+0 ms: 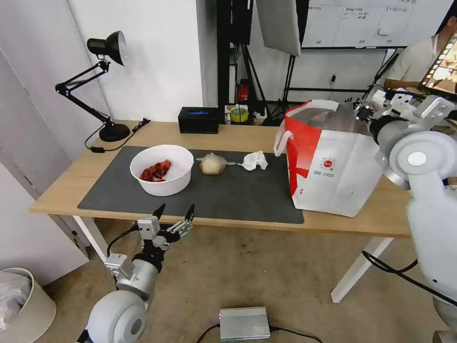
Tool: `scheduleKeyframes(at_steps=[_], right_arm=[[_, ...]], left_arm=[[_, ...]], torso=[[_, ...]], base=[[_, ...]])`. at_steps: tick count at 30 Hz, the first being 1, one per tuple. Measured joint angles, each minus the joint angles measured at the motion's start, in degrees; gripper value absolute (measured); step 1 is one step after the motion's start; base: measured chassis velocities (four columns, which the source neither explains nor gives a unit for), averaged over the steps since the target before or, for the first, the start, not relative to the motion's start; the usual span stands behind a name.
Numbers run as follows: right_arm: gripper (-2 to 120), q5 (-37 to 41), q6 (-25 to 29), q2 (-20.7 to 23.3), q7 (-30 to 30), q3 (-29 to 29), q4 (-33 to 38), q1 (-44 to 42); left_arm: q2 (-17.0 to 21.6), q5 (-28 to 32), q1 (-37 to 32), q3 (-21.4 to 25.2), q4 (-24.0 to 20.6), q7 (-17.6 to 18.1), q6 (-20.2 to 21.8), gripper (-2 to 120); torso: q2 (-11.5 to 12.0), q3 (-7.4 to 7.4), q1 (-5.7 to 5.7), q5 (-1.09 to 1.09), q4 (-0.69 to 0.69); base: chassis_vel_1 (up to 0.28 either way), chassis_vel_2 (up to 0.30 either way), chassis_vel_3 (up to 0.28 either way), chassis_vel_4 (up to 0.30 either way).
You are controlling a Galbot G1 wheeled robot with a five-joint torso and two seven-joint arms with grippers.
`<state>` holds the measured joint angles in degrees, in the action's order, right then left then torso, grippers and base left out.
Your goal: Pick up the trash from the table and place it into the takeout bag.
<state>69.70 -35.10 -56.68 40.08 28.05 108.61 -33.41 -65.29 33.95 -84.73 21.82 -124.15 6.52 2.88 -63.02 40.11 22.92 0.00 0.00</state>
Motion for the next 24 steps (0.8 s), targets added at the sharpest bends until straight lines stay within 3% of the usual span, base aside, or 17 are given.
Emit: scheduleKeyframes(at_steps=[9,11,13,14,16,17,18,20,24], right_arm=[[73,2.82,0.38,1.35,-1.68,0.36,1.54,-0.17],[85,2.62,2.55,2.25,-7.07,0.27,2.7,-1.19],[85,2.56,2.75,2.32,-7.51,0.26,2.82,-1.3],[93,1.1,4.41,3.05,-11.33,0.06,3.76,-2.38],[98,0.42,4.96,3.32,-12.56,-0.04,4.03,-2.75],[100,-3.14,8.15,4.68,-18.18,-0.7,5.17,-4.73],[100,-3.14,8.15,4.68,-18.18,-0.7,5.17,-4.73],[100,-10.75,14.18,7.83,-28.05,-1.96,7.59,-9.25],[100,-15.21,15.59,10.12,-32.74,-2.47,10.51,-12.38]], left_arm=[[0.2,0.0,-0.1,0.77,-0.59,-0.04,0.0,100],[0.24,-0.19,-0.37,1.24,-0.63,-0.62,-0.5,100],[0.24,-0.24,-0.41,1.29,-0.63,-0.68,-0.64,100],[0.26,-0.75,-0.58,1.58,-0.52,-0.99,-1.25,100],[0.27,-0.89,-0.61,1.65,-0.47,-1.05,-1.38,100],[0.37,-2.2,-0.78,2.03,0.08,-1.57,-2.59,100],[0.37,-2.2,-0.78,2.03,0.08,-1.57,-2.59,100],[0.67,-5.18,-1.0,2.86,0.99,-2.47,-4.76,100],[0.8,-6.73,-0.97,3.95,1.28,-2.53,-5.57,100]], torso=[[0.0,0.0,0.0,0.0,0.0],[0.0,0.0,0.0,0.0,0.0],[0.0,0.0,0.0,0.0,0.0],[0.0,0.0,0.0,0.0,0.01],[0.0,0.0,0.0,0.0,0.01],[0.0,0.0,0.0,0.0,0.0],[0.0,0.0,0.0,0.0,0.0],[0.0,0.0,0.0,0.01,-0.01],[0.0,0.0,-0.01,0.01,-0.01]], base=[[0.0,0.0,0.0,0.0],[0.0,0.0,0.0,0.0],[0.0,0.0,0.0,0.0],[0.0,0.0,0.0,0.0],[0.0,0.0,0.0,0.0],[0.0,0.0,0.0,0.0],[0.0,0.0,0.0,0.0],[0.0,0.0,0.0,0.0],[0.0,0.0,0.0,0.0]])
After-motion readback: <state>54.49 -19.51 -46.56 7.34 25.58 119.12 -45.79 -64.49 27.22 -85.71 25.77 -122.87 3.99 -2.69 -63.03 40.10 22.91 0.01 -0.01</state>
